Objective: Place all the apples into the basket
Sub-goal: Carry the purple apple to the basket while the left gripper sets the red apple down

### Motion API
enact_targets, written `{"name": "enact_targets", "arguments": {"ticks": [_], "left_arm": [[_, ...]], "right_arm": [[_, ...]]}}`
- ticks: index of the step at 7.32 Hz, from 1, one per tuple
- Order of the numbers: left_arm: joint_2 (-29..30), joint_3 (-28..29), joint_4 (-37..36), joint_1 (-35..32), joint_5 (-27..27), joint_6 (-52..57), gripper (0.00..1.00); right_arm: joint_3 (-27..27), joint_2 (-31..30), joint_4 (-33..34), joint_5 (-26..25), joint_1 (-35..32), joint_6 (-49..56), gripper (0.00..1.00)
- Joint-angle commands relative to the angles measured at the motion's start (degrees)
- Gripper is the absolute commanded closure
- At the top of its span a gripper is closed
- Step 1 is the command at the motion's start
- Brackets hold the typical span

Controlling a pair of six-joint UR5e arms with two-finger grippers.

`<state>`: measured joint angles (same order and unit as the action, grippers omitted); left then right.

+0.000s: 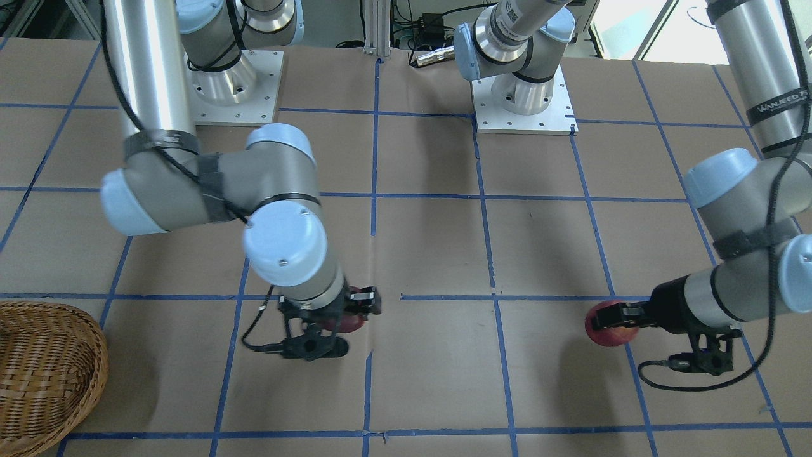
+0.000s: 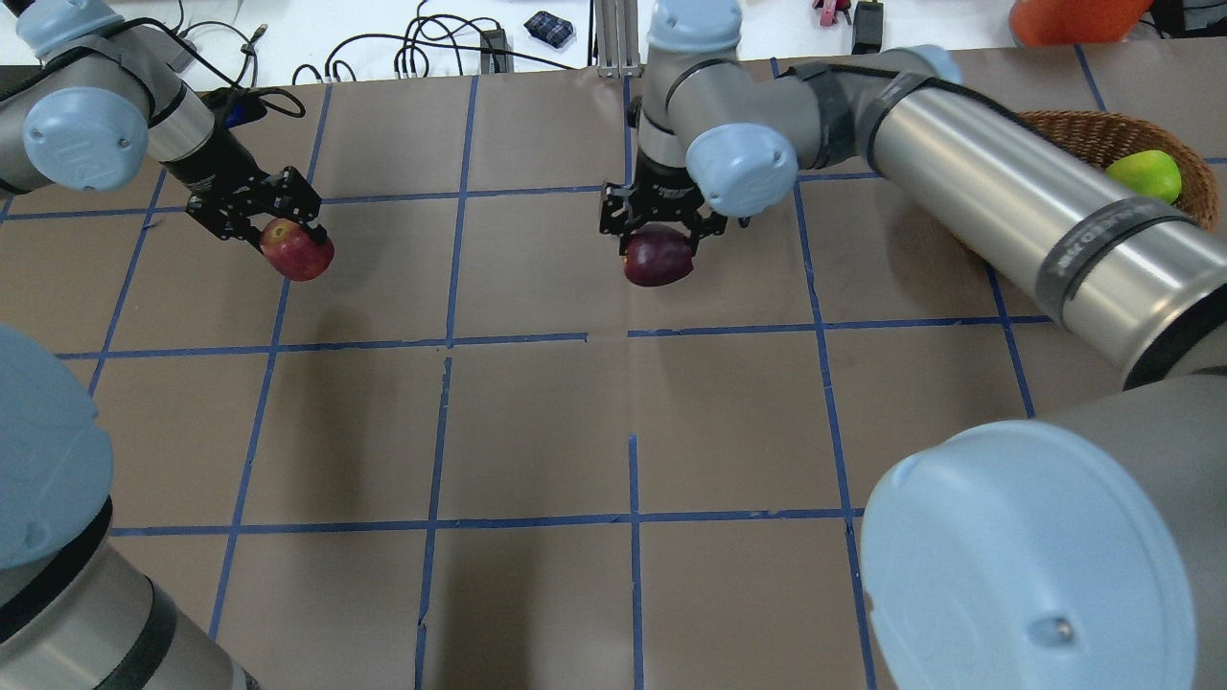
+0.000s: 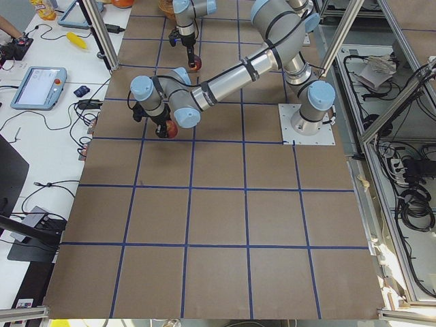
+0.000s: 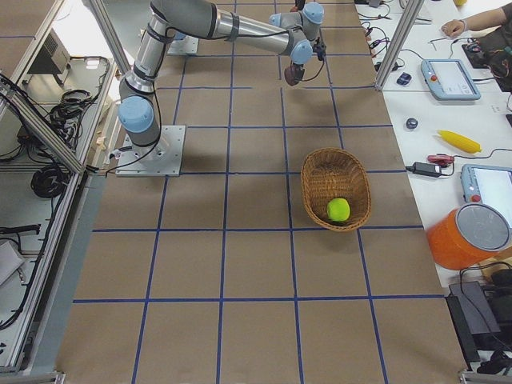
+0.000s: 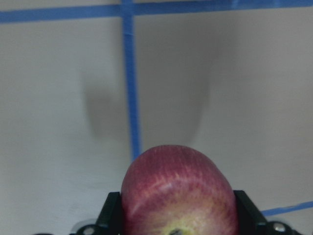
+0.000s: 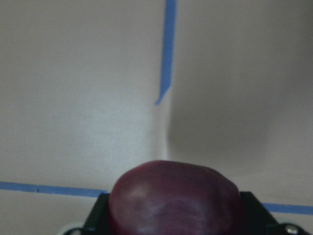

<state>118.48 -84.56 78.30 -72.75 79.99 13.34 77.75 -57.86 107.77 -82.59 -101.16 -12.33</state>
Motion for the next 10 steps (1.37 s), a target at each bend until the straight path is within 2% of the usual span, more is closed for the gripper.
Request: {"name": "enact_targets", "arguments": {"ticks": [1,2,3,4,5,7,8,9,10], "left_arm": [[-3.86,-5.34,-0.78,-8.07,-1.33,-15.55,0.84],[-4.66,-5.44,-1.13,-12.81,-1.15,-21.98,0.84],[-4.49,-5.62,-4.18,-17.90,-0.89,-28.48,0.84],[-2.92,-5.88,-7.78,-22.57,-0.97,-38.12,0.84],[-2.39,-6.58,-8.68,-27.23,-1.06,-45.52,0.84],[0.15,-10.43,-19.46,-33.58,-1.23,-58.02,0.83],[1.39,-11.58,-22.29,-34.12,-1.76,-59.99,0.83],[1.75,-11.77,-23.19,-34.48,-2.03,-61.32,0.77],[1.49,-11.94,-23.11,-34.57,-1.59,-60.29,0.21]], "right_arm": [[-5.13,-3.13,-5.11,-4.29,13.30,13.03,1.00],[-5.50,-2.87,-4.76,-7.99,18.49,19.91,1.00],[-5.33,-2.43,-4.50,-9.59,24.11,26.94,1.00],[-5.24,-1.73,-4.15,-9.87,28.78,33.79,1.00],[-4.97,-0.16,-3.71,-9.69,31.69,35.08,1.00],[-4.80,4.32,0.92,-12.22,34.69,36.75,1.00],[-4.88,5.38,4.61,-12.85,35.15,39.29,1.00],[-4.71,6.09,5.25,-12.94,35.15,39.57,0.98],[-4.53,6.96,4.74,-14.08,35.76,39.57,0.86]]}}
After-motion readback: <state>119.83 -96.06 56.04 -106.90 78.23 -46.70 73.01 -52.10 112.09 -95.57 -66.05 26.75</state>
